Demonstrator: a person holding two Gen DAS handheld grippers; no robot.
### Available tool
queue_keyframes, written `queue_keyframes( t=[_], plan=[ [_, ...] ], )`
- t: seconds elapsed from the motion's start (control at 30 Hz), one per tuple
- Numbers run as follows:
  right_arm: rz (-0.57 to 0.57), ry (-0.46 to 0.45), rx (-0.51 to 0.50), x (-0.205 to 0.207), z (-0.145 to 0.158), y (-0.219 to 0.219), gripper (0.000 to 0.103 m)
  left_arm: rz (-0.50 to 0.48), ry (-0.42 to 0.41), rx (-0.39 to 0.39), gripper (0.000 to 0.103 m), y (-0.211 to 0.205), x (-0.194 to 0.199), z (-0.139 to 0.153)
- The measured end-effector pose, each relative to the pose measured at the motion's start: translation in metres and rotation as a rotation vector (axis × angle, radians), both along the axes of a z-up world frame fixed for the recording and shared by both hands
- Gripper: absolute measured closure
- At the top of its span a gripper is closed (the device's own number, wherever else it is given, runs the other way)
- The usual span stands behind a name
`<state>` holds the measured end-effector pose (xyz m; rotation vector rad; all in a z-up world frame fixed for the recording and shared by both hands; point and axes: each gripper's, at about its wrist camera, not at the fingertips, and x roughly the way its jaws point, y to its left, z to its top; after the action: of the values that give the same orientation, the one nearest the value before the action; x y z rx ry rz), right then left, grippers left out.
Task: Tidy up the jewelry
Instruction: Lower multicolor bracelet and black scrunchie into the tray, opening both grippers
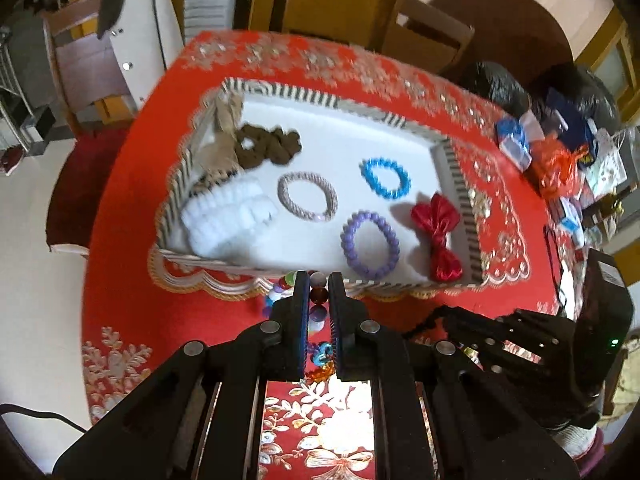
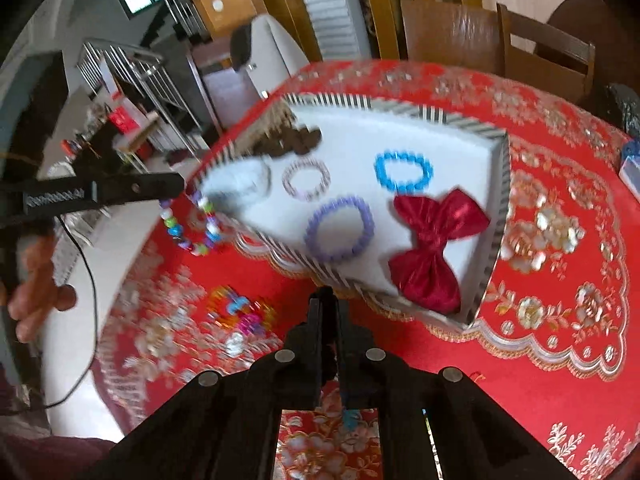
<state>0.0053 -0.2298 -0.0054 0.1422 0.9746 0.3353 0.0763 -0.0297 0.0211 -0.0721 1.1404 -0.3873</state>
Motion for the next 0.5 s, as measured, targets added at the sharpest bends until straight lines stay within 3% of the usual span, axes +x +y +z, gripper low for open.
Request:
queue_keyframes(
  t=[0.27, 0.5],
  plan=[
    [-0.025, -0.091, 0.034, 0.021, 0.040, -0.011, 0.098, 0.032, -0.080, -0.004, 0.095, 0.001, 0.008, 0.040],
    [-0.071, -0.078, 0.019, 0.078, 0.040, -0.023, 0.098, 0.016, -0.061, -0.013, 0.095, -0.025, 0.030, 0.034]
  ],
)
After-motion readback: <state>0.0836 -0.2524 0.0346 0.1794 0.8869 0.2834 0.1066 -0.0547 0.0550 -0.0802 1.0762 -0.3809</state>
